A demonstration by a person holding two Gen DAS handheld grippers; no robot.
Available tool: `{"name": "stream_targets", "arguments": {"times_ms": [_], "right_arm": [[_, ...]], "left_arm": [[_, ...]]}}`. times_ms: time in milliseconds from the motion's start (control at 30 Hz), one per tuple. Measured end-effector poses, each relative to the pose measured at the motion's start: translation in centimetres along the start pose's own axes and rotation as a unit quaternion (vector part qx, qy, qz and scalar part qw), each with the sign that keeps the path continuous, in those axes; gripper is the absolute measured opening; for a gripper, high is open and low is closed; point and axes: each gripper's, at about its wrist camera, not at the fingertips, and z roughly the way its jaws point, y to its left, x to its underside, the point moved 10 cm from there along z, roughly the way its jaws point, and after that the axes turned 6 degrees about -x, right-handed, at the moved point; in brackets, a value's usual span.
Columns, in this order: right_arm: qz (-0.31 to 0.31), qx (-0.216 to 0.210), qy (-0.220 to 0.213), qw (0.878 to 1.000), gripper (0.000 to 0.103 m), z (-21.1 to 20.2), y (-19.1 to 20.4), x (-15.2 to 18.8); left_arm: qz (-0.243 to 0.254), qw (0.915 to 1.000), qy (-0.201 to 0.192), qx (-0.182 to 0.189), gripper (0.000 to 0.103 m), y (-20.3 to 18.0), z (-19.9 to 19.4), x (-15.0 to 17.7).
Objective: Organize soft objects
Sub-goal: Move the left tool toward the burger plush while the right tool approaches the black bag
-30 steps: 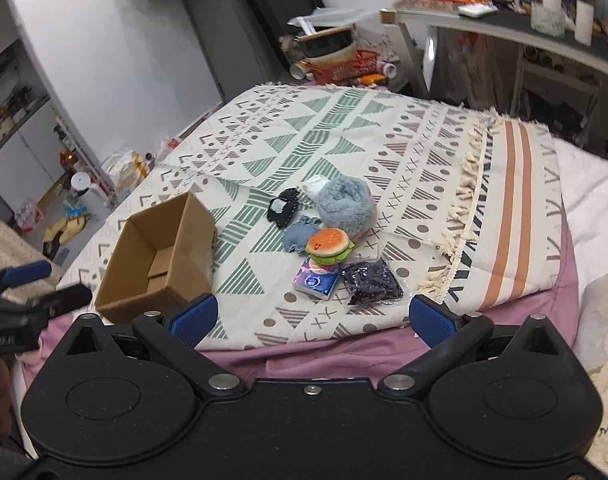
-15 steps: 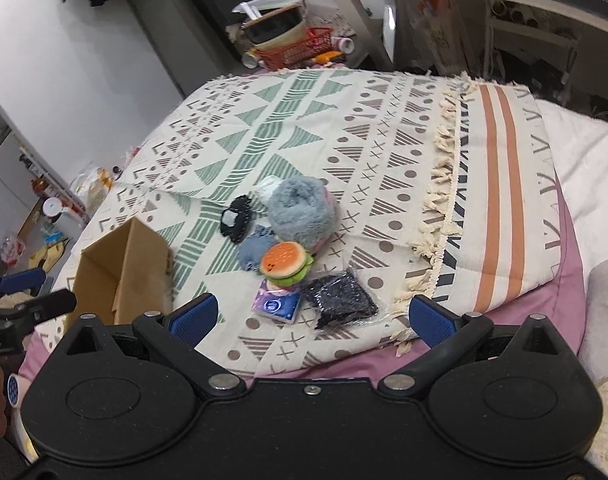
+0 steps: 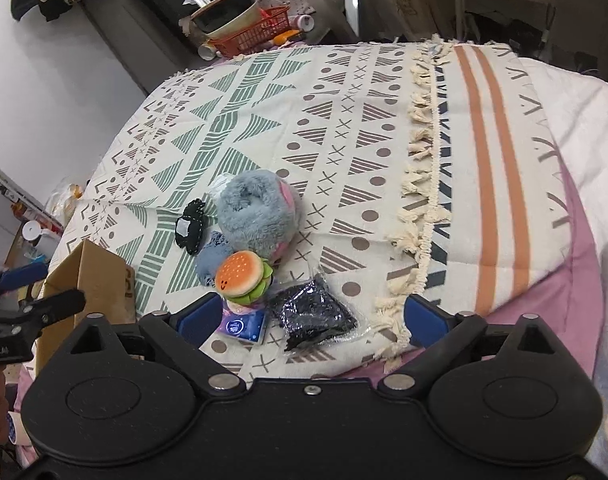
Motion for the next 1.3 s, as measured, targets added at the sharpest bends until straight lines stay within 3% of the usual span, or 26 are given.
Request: {"name": "stream_targets", "arguments": {"times_ms": [233, 533, 800, 1300], "right_arm": [[0.01, -0.019, 0.022, 1.0, 0.078, 2.8, -1.2, 0.9], [0.022, -0.025, 0.001, 0.999, 0.077, 4.4, -2.3, 0.9], [0.051, -0.021, 0.008, 0.998, 0.077, 5.9, -3.1, 1.4], [0.061, -0.035, 0.025, 0.997, 0.072, 7.2, -3.3, 1.7]], "left_arm": [[0.011, 0.9996, 0.004, 0.024, 0.095, -1.7, 2.7, -0.4], [0.004, 0.9988, 0.018, 0.045, 0.094, -3.1, 6.9, -0.5], [0.016, 0.9973, 0.028, 0.065, 0.094, -5.8, 10.3, -0.3], [0.004, 0.996, 0.048, 0.075, 0.094, -6.7, 12.2, 0.8]]}}
